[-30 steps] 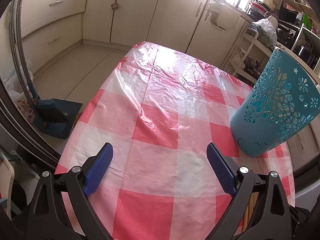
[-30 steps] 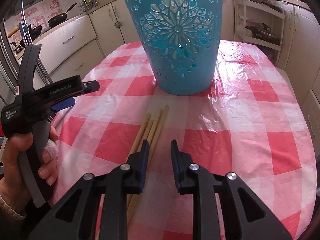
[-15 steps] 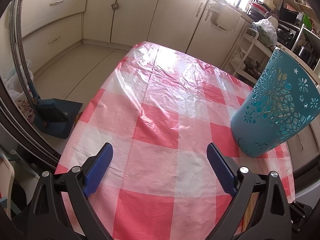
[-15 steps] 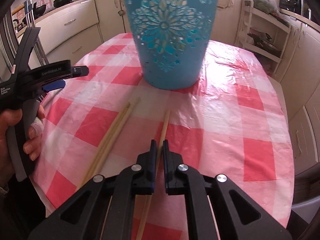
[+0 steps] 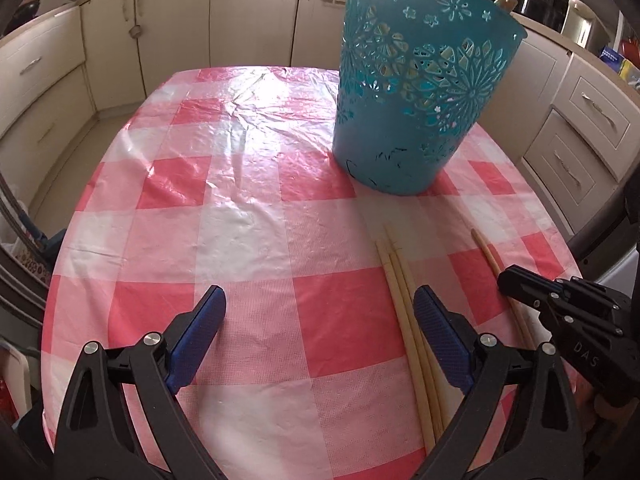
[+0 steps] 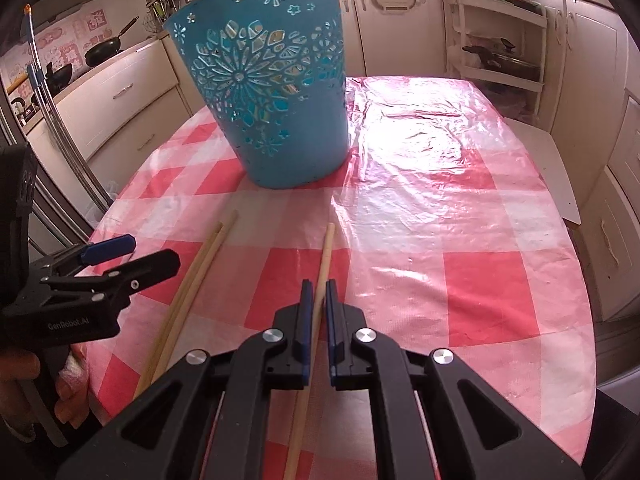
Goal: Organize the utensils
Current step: 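Grasp a chopstick with the left gripper while the right gripper opens on its chopstick, then lift the chopstick with the left gripper over the basket and release it, then move the left gripper back beside the basket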
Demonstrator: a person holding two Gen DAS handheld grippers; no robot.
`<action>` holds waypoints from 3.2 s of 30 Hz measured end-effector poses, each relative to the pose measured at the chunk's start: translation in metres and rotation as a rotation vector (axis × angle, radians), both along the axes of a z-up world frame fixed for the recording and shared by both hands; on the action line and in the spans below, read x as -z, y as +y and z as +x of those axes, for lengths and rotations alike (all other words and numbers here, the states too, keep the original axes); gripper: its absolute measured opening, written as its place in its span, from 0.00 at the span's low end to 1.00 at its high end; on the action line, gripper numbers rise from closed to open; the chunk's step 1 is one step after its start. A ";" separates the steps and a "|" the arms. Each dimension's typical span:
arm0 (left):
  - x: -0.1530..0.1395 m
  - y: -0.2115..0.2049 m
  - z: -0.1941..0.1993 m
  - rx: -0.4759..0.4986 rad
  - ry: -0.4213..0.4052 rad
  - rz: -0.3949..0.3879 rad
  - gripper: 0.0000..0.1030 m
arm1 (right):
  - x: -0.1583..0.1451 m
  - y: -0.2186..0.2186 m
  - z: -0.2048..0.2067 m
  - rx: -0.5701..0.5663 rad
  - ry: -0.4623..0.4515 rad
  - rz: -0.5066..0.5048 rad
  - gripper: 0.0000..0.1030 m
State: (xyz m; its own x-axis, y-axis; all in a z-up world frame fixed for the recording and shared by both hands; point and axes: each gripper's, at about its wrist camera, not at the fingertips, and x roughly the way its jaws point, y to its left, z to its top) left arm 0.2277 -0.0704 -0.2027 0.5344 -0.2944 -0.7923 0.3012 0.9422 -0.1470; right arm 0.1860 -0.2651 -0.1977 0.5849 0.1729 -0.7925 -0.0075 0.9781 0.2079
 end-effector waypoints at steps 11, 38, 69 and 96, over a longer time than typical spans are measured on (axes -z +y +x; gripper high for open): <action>0.001 -0.006 -0.007 0.006 -0.007 0.094 0.88 | 0.000 -0.002 -0.001 0.000 -0.002 0.026 0.09; -0.003 -0.024 -0.003 0.046 -0.011 0.153 0.55 | -0.001 -0.006 0.000 0.010 -0.015 0.026 0.22; -0.008 -0.027 0.006 0.132 0.013 0.098 0.05 | 0.002 0.008 0.007 -0.016 -0.031 -0.060 0.22; -0.253 -0.035 0.093 -0.126 -0.627 -0.345 0.05 | 0.002 0.009 0.006 -0.031 -0.041 -0.054 0.29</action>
State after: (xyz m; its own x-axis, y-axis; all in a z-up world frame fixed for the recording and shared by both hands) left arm 0.3209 -0.1056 0.0507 0.9040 -0.3783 -0.1991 0.3184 0.9066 -0.2769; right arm 0.1918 -0.2559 -0.1993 0.6124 0.1492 -0.7763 -0.0458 0.9871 0.1536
